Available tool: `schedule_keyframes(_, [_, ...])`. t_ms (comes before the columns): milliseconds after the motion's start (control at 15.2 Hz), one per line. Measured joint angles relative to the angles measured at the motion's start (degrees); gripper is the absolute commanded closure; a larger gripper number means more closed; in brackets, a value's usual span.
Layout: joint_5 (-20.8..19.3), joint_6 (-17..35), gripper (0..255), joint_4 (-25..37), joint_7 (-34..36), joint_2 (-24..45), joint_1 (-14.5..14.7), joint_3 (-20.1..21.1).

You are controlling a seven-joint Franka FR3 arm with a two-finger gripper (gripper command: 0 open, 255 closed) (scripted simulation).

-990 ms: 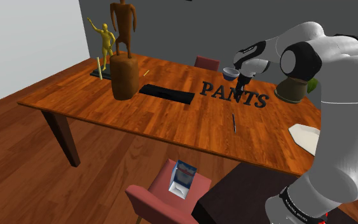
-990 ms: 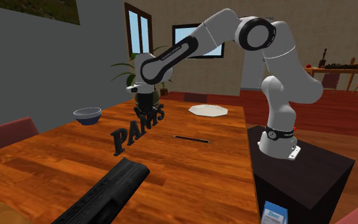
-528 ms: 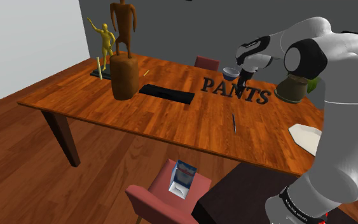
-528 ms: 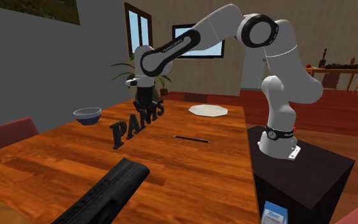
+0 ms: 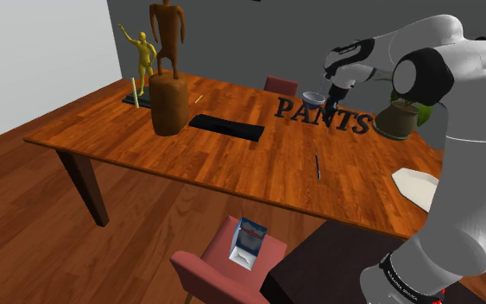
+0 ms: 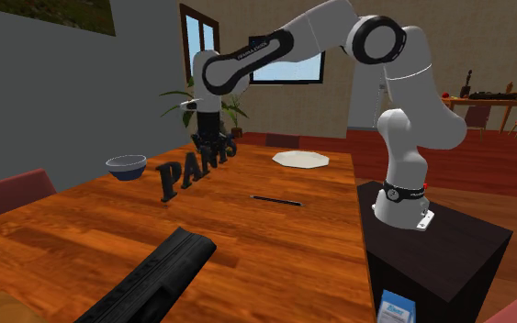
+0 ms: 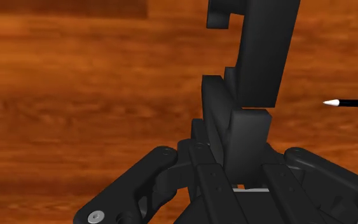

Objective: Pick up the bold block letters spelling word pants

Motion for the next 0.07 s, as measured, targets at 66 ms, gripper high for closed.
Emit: schedule_keyframes(66, [-0.1, -0.4, 255, 0.4, 0.1, -0.1, 0.0, 0.0])
